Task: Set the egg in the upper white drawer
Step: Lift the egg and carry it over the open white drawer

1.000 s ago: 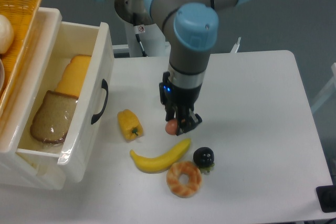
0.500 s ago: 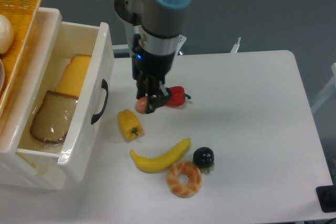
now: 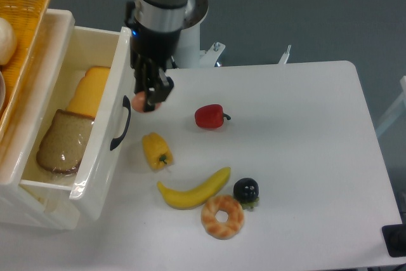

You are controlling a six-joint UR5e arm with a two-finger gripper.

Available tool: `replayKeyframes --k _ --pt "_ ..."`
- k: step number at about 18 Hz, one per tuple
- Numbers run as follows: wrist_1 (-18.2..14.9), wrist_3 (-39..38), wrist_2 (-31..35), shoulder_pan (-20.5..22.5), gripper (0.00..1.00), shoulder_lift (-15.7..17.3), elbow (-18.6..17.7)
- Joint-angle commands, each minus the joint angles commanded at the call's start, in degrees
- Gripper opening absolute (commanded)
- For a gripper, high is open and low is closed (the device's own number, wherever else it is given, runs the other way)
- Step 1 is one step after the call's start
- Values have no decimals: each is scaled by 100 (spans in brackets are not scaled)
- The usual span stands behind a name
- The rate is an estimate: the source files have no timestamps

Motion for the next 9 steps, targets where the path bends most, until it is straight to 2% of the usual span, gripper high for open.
replayKeyframes --k 9 --pt "-9 0 35 -624 14 -9 -62"
